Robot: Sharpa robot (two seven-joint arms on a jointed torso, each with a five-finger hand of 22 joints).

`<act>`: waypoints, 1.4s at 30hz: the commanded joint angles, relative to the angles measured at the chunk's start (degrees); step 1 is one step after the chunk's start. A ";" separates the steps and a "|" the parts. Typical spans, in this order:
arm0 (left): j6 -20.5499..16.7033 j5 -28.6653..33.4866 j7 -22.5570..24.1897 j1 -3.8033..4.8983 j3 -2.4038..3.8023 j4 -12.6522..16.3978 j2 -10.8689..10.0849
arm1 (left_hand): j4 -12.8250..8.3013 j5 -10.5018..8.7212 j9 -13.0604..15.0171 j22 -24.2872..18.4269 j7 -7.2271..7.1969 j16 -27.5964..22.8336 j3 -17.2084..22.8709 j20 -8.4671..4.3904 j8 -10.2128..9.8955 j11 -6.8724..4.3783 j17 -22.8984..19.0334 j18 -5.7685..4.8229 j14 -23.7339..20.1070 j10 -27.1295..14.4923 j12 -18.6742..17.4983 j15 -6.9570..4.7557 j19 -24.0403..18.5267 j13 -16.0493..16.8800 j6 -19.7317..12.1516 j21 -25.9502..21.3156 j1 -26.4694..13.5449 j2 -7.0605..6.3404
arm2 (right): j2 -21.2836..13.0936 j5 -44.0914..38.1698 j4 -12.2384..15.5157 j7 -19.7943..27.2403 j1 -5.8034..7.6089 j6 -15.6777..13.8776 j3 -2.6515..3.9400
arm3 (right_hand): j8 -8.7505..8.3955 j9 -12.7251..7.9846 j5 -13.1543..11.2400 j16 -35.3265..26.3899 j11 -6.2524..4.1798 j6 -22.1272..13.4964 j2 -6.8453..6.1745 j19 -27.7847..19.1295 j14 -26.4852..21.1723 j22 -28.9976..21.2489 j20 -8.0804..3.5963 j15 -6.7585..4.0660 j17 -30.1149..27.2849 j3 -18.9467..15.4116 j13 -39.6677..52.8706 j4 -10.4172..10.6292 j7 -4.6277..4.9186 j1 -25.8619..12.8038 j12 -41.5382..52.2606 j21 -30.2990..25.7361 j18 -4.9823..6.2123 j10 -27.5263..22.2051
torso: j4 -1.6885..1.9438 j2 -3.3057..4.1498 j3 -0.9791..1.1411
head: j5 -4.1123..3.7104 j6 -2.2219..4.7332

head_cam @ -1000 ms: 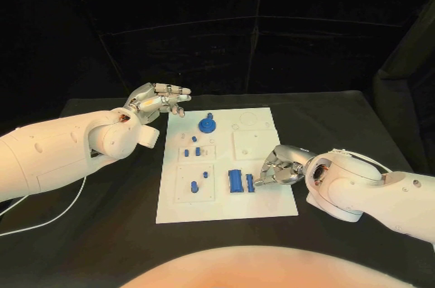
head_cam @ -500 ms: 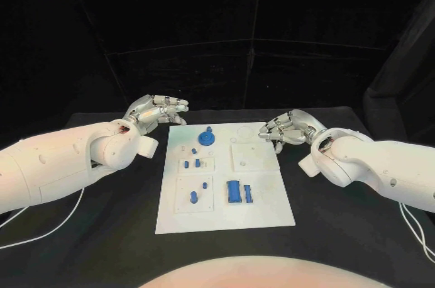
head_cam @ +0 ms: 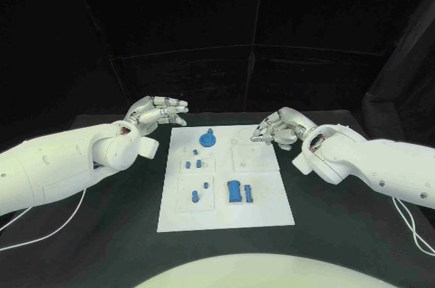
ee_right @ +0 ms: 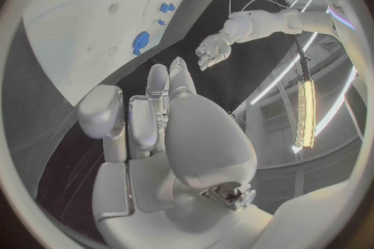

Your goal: Assemble the parts on the task board

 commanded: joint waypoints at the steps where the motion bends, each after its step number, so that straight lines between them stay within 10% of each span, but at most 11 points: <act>1: 0.04 0.55 1.36 -0.02 0.02 0.25 0.07 | -0.36 0.22 -0.06 -0.12 -0.28 -0.19 0.11 0.01 0.34 0.13 -0.09 0.40 0.50 0.40 -0.33 0.05 0.39 -0.02 0.20 -0.21 -0.45 0.22 | 0.14 -12.74 0.51 -8.89 -0.36 3.64 -0.01 | 1.95 0.74 0.27 4.11 -0.04 -0.89 0.41 0.77 3.79 5.79 -0.03 -0.63 4.52 -0.04 7.12 -0.59 -0.27 -0.94 8.20 4.79 -1.45 0.38 | -0.02 -0.06 0.05 | 0.21 -0.02; 24: -0.02 0.56 1.48 -0.11 0.02 1.85 -0.97 | -0.45 0.22 -0.08 -0.21 -0.21 -0.19 0.02 -0.06 0.38 0.14 -0.05 0.39 0.92 0.45 -0.49 0.00 0.73 -0.02 0.17 -0.14 -0.38 0.21 | 1.99 -28.53 3.56 -18.78 -5.54 7.52 -0.04 | 10.97 3.46 -0.71 11.11 -0.96 -3.03 0.23 1.79 4.23 17.23 -0.24 -0.97 12.79 -0.90 24.39 -1.11 -1.42 -3.70 29.03 13.74 -3.13 4.02 | -0.11 0.56 0.29 | 0.46 -1.56; 42: -0.06 0.56 1.29 -0.11 0.03 2.28 -1.45 | -0.49 0.23 -0.08 -0.24 -0.20 -0.19 0.02 -0.08 0.40 0.14 -0.04 0.39 1.02 0.49 -0.53 -0.02 0.82 -0.02 0.18 -0.12 -0.33 0.23 | 2.33 -31.33 4.82 -20.25 -6.73 9.62 -0.06 | 12.88 3.98 -0.99 11.37 -1.13 -3.63 0.05 1.73 4.21 17.73 -0.33 -1.10 13.10 -0.76 26.79 -1.36 -1.64 -3.68 31.96 14.12 -3.19 4.62 | -0.05 0.74 0.34 | 0.72 -2.73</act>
